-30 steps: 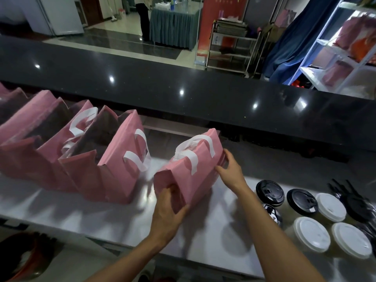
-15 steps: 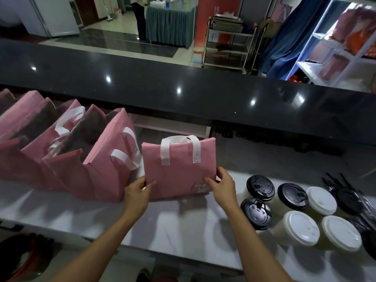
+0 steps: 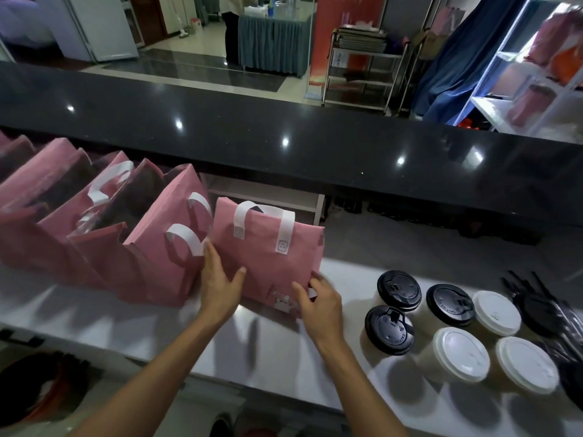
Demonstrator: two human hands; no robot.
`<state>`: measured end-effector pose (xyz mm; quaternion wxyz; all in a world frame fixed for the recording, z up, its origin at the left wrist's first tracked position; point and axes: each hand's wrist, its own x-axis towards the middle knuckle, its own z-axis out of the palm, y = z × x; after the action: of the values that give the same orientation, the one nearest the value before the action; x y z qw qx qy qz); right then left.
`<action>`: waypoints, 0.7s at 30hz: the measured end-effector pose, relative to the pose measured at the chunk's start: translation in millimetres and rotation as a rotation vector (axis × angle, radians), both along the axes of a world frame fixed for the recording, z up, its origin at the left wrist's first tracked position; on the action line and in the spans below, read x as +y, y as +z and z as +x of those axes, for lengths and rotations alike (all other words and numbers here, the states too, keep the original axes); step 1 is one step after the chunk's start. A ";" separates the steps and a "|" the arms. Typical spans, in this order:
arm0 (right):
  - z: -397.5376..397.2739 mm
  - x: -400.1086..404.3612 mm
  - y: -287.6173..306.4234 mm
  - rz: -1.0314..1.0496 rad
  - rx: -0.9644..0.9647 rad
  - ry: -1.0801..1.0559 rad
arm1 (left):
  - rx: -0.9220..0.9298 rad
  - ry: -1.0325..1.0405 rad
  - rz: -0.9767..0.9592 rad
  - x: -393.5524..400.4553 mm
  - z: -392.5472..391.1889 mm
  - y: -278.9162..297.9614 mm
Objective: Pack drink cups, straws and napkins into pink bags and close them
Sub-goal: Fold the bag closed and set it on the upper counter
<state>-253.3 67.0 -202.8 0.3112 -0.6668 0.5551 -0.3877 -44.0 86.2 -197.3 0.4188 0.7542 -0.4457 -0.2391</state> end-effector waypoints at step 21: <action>-41.8 -14.3 -2.4 0.170 -0.128 0.020 | -0.059 -0.332 -0.169 20.3 -35.2 -19.3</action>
<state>-295.1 52.7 -205.1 0.4054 -0.6175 0.5582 -0.3777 -79.2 106.5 -216.6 0.4219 0.6393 -0.5947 -0.2443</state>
